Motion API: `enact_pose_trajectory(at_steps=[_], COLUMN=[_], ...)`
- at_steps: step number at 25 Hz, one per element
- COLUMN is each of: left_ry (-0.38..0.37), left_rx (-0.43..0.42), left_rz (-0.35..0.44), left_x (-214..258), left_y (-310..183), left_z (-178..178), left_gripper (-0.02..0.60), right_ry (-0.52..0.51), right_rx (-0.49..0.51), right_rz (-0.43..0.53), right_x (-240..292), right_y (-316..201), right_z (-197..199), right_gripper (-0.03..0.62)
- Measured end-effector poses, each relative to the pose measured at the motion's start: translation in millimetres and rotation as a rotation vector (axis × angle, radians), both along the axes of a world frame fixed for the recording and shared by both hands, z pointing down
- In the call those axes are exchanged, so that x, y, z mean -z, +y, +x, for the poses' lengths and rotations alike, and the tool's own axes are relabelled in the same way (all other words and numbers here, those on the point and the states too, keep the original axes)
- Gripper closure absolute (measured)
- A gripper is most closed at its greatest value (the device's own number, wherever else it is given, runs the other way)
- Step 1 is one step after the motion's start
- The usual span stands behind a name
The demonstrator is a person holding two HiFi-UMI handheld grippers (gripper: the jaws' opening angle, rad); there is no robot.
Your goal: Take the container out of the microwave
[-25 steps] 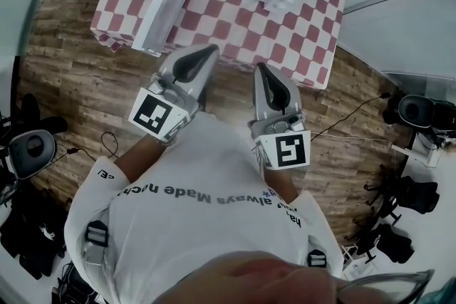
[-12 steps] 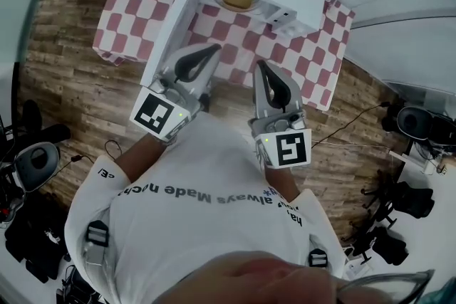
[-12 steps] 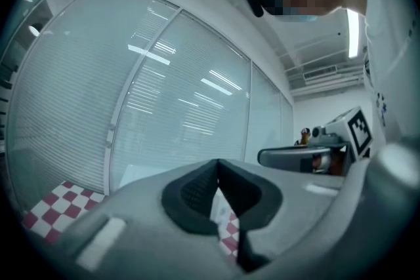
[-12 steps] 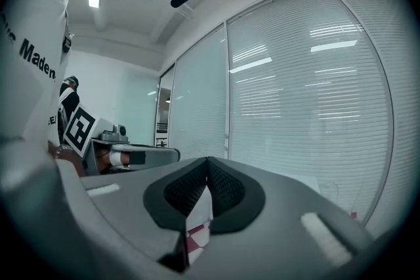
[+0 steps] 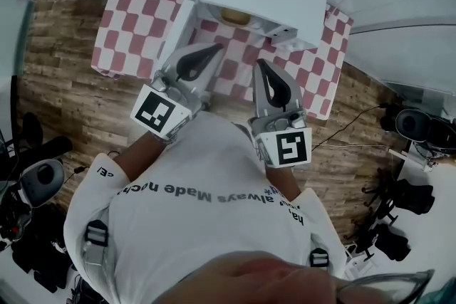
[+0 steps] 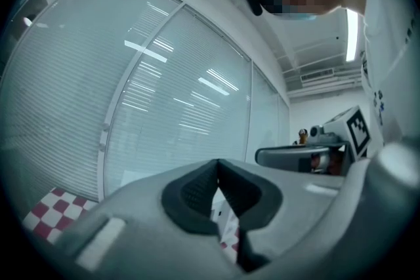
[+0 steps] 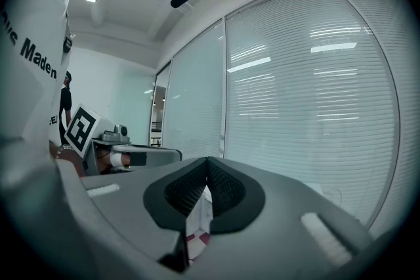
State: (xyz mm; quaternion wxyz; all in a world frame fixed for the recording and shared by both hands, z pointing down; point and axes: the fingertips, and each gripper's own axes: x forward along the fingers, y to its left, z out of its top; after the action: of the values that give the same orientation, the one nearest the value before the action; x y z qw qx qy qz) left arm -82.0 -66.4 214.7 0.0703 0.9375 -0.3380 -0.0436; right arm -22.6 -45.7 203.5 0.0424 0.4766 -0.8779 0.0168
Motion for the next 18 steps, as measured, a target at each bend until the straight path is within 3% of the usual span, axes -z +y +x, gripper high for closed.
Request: enact_pose_trajectory(at_steps=[12,18], left_ry=[-0.008,-0.007], left_rx=[-0.009,0.011], left_rz=[-0.017,-0.025], left_x=[-10,-12], left_y=[-18,-27], left_z=[4,15], left_gripper=[0.577,0.578], right_ry=[0.024,-0.011], right_rx=[0.009,-0.002], right_rz=[-0.008,-0.010], right_x=[-11,-9], right_y=[-16,-29], right_z=[3,16], right_gripper=[0.592,0.592])
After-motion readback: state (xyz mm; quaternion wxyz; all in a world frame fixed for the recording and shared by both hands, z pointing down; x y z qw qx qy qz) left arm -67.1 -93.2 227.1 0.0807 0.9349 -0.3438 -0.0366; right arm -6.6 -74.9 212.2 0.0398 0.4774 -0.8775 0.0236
